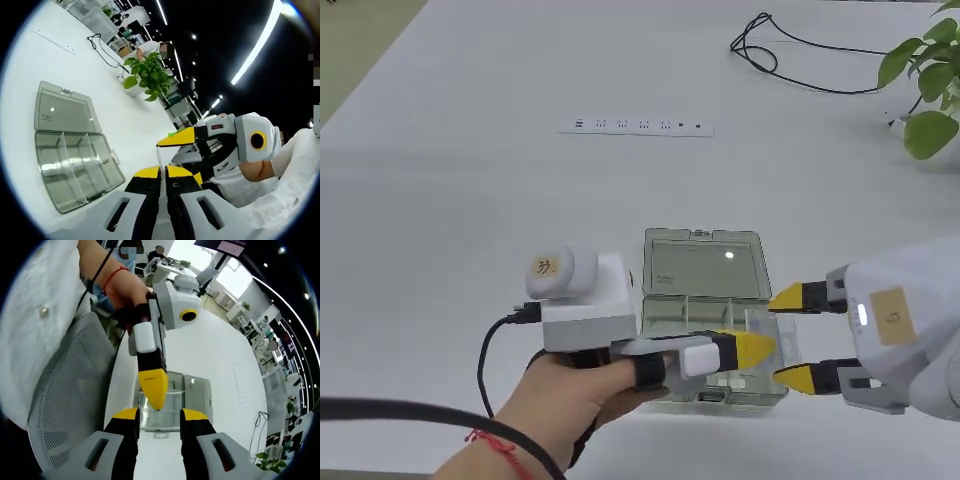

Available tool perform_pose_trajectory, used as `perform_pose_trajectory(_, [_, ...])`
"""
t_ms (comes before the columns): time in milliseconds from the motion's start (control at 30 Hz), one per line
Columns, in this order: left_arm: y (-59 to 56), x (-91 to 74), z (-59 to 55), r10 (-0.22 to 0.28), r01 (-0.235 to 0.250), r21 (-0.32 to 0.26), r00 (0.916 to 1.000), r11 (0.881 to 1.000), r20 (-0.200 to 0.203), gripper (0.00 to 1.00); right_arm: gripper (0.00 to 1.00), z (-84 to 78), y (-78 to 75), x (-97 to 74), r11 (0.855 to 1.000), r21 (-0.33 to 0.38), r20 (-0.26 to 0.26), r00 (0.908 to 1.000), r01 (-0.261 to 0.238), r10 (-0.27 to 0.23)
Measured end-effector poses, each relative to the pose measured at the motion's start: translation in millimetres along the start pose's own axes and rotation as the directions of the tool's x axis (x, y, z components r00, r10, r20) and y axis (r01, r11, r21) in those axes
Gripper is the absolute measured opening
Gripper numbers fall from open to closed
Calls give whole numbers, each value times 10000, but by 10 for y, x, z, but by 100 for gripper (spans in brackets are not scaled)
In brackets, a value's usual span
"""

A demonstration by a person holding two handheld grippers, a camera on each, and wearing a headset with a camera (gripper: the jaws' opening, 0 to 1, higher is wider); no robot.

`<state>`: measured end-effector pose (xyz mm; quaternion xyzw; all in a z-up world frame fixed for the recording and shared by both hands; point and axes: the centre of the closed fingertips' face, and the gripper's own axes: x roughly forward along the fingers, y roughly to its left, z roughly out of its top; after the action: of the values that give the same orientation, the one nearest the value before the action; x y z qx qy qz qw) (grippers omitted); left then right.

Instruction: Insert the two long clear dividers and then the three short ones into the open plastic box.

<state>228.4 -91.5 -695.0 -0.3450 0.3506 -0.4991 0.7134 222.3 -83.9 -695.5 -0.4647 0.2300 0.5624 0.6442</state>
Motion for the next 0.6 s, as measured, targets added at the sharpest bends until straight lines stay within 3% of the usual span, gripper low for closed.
perform_pose_trajectory(400, [9, -13, 18, 27, -19, -395, 9998, 9992, 184, 0, 33, 8, -23, 1, 9998, -140, -55, 9999, 130, -131])
perform_pose_trajectory(600, [17, -24, 14, 57, -57, 12, 9999, 10000, 118, 0, 34, 31, -49, -33, 9999, 51, 99, 9998, 162, -162])
